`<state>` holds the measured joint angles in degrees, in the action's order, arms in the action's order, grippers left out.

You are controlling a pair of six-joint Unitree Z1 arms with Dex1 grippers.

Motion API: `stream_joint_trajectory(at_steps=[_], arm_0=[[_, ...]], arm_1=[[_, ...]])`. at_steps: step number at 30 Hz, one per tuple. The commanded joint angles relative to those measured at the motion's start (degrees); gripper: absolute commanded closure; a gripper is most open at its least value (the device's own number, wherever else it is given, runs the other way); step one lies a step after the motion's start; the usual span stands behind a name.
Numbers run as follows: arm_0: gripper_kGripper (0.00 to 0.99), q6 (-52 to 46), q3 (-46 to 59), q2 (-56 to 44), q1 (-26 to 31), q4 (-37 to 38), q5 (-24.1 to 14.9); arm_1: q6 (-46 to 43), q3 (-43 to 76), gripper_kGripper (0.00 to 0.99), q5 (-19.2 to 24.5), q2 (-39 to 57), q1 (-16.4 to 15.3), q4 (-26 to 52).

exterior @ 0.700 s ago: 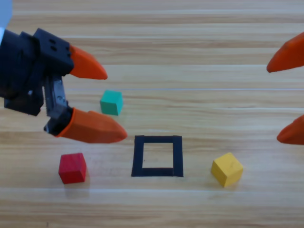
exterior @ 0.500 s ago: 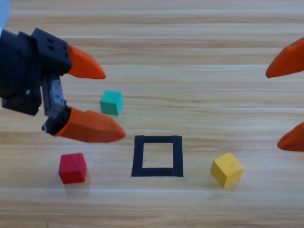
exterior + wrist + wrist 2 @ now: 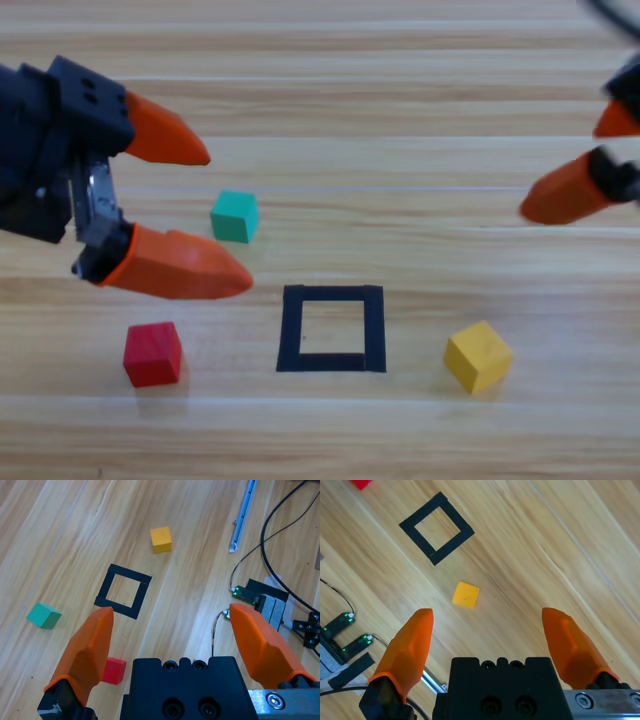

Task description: Stack the blocks in the rectangular block: red at the bottom, yellow in the middle, green on top

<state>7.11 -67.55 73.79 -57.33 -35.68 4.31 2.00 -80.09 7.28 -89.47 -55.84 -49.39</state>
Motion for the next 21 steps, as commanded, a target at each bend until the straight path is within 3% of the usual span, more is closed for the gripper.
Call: stream_joint_trajectory(at_steps=[1,7,11,13,18,21], arm_0=[[0.000,-1.66,-0.13,-1.10,-1.38,-0.44,-0.97],[0.000,-7.11,-0.83,-1.89,-1.38,-0.35,-6.42],[0.017,-15.37,-2.50,-0.66,-1.38,-0.35,-14.42],[0.019,-19.76,-2.94,0.04,-1.30,-0.35,-16.62],[0.045,-32.42,-4.00,2.94,-1.21,-0.35,-28.66],[0.045,-37.61,-7.16,6.02,1.34,-2.99,-29.36]], arm_1=[[2.92,-3.84,0.033,1.25,-13.18,-0.77,-3.35],[4.86,-4.81,0.036,1.77,-16.96,-0.50,-3.79],[5.30,-4.37,0.042,1.86,-18.02,-0.15,-3.79],[5.38,-4.37,0.044,1.86,-18.90,-0.06,-3.79],[5.30,-4.98,0.053,-0.42,-22.24,1.17,-3.79],[5.21,-5.42,0.053,-2.18,-24.17,2.75,-3.79]])
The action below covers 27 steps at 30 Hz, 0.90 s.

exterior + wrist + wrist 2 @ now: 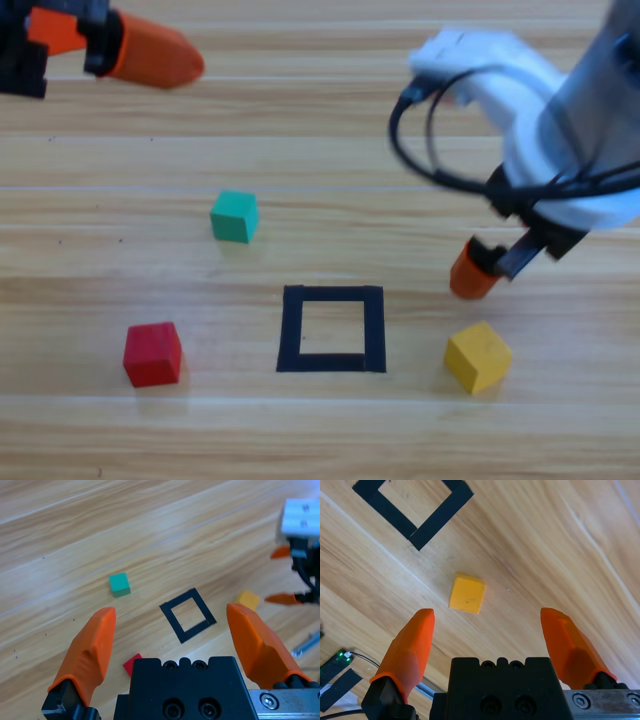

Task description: Stack the blocks in the rectangular block: red at the bottom, yellow in the middle, green on top

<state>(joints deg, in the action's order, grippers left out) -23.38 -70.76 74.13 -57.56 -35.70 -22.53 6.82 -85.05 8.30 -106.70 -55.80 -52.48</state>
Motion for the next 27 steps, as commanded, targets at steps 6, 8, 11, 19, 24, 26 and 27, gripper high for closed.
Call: stream_joint_trajectory(at_steps=[6,8,11,19,24,26,27], arm_0=[[0.045,-16.43,-19.16,20.79,6.67,-18.88,-3.66],[0.045,-19.24,-27.77,28.88,7.99,-27.58,-3.57],[0.037,-21.97,-37.00,38.11,10.01,-37.51,-0.85],[0.027,-19.68,-19.07,32.04,18.10,-27.58,10.40],[0.031,-17.48,-5.09,24.49,22.93,-17.91,15.50],[0.030,-17.48,-0.79,23.96,23.28,-14.84,16.21],[0.028,-17.66,1.15,23.96,23.28,-13.17,16.47]], arm_1=[[0.21,-0.73,0.068,-4.70,-9.58,5.00,-0.69],[0.30,-0.73,0.068,-4.44,-10.02,6.05,-0.69],[0.56,-0.55,0.070,-5.05,-11.08,6.67,-0.69],[0.56,-0.38,0.100,-7.34,-14.50,6.67,-0.69],[0.21,-0.29,0.137,-9.18,-16.00,6.67,-0.87],[0.12,-0.29,0.137,-9.45,-16.79,6.40,-1.05],[0.12,-0.29,0.137,-9.45,-17.14,6.14,-1.22]])
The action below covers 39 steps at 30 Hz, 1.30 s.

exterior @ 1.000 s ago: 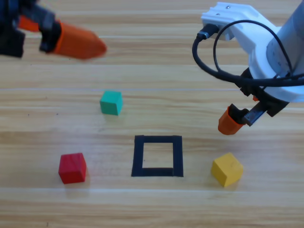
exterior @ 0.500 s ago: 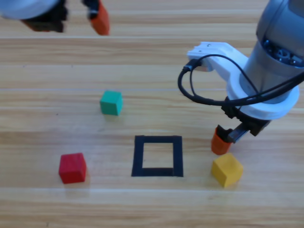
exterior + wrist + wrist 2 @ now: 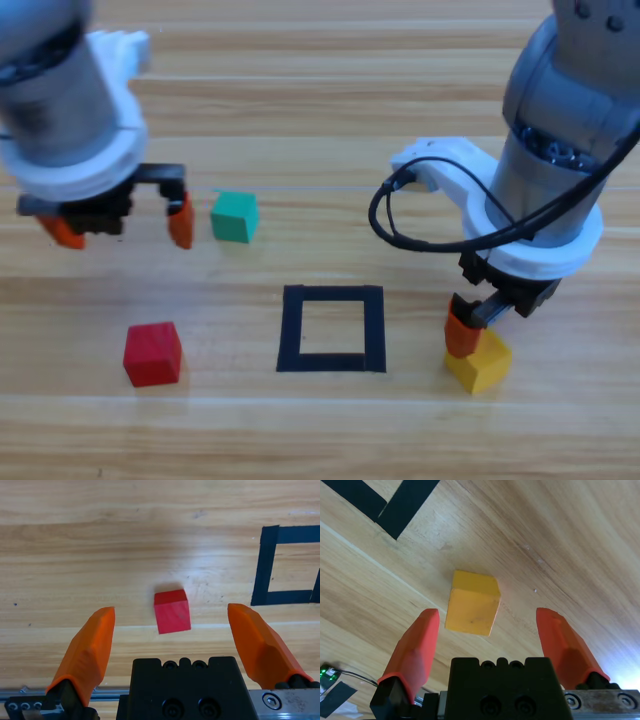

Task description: Stack the blocks in the rectangular block: red at the bottom, yellow in the middle, green on top

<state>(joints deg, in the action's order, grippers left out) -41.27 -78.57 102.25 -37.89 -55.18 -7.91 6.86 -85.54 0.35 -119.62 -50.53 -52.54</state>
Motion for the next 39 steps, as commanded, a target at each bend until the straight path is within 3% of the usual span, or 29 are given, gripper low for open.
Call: stream_joint_trajectory(at_steps=[1,9,11,14,15,17,22,29,39], arm_0=[[0.028,0.05,10.63,-4.08,3.70,7.81,2.28],[0.000,-2.76,17.05,-4.78,3.61,14.05,4.30],[0.000,-3.47,17.57,-4.70,3.61,14.58,4.13],[0.000,-4.17,18.19,-4.52,3.53,15.28,4.21],[0.000,-4.52,18.37,-4.52,3.53,15.37,4.30],[0.000,-5.05,18.80,-4.52,3.44,15.81,4.30],[0.000,-7.07,19.07,-3.55,1.94,16.25,3.86],[0.000,-8.65,18.80,0.75,-1.40,17.30,3.34],[0.000,-7.95,21.00,2.86,-2.89,20.38,4.13]], arm_1=[[0.08,0.20,0.137,-1.49,-4.49,0.79,-1.16],[-0.01,-0.41,0.183,-1.49,-7.83,-0.18,-1.60],[-0.01,-0.76,0.258,-2.02,-8.62,-0.18,-1.95],[-0.18,-1.56,0.286,-2.99,-9.58,-0.18,-2.66],[-0.62,-1.73,0.442,-3.34,-9.76,-0.18,-2.74],[-1.15,-1.82,0.656,-3.78,-9.67,-0.18,-2.83],[-1.41,-1.73,0.990,-2.20,-7.74,-0.18,-3.36],[-2.91,0.11,0.990,5.36,-1.23,-0.18,-4.06],[-3.17,0.38,0.990,5.89,1.49,1.23,-5.38]])
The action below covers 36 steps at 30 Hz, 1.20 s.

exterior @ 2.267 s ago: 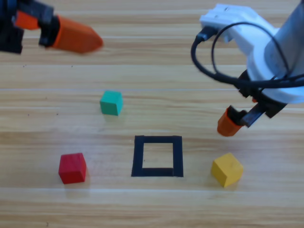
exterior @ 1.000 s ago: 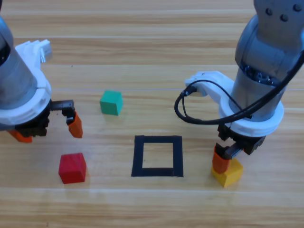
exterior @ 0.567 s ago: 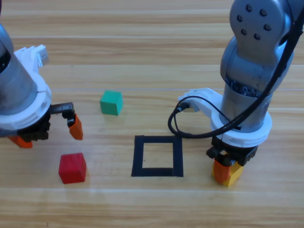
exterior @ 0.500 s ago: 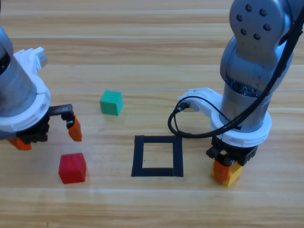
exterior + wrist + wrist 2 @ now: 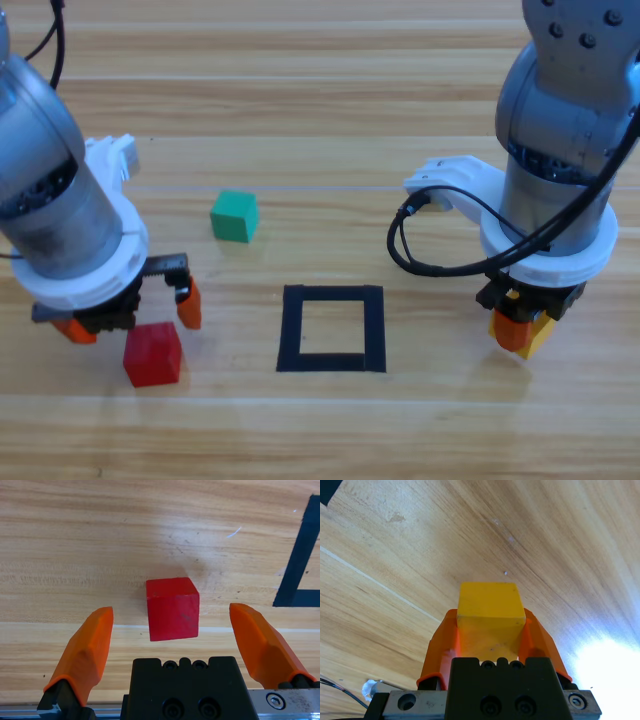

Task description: Stack the blocks in the rectangular block: red at the bottom, yellow in the middle, green on top

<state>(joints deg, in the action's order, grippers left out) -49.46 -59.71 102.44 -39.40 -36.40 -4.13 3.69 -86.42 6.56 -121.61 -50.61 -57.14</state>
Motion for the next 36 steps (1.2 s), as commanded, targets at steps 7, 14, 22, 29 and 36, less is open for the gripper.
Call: stream_joint_trajectory(at_steps=[7,14,22,29,36], arm_0=[[0.000,2.00,3.90,4.87,-1.38,4.06,0.35],[0.000,3.14,3.64,6.81,-1.38,4.94,0.17],[0.191,3.84,2.41,8.65,-2.00,5.20,0.09],[0.548,5.87,1.35,8.48,-2.00,4.67,-0.35],[0.896,6.83,-4.45,8.30,-2.00,0.28,-0.35]], arm_1=[[0.44,0.90,0.990,-4.71,4.63,3.14,-0.69],[0.62,0.90,0.990,-7.61,5.51,4.90,-0.52],[0.71,1.08,0.990,-7.79,5.51,4.99,-0.34],[0.71,1.08,0.990,-7.79,5.51,4.90,-0.25],[0.71,1.08,0.990,-7.79,5.51,4.90,-0.25]])
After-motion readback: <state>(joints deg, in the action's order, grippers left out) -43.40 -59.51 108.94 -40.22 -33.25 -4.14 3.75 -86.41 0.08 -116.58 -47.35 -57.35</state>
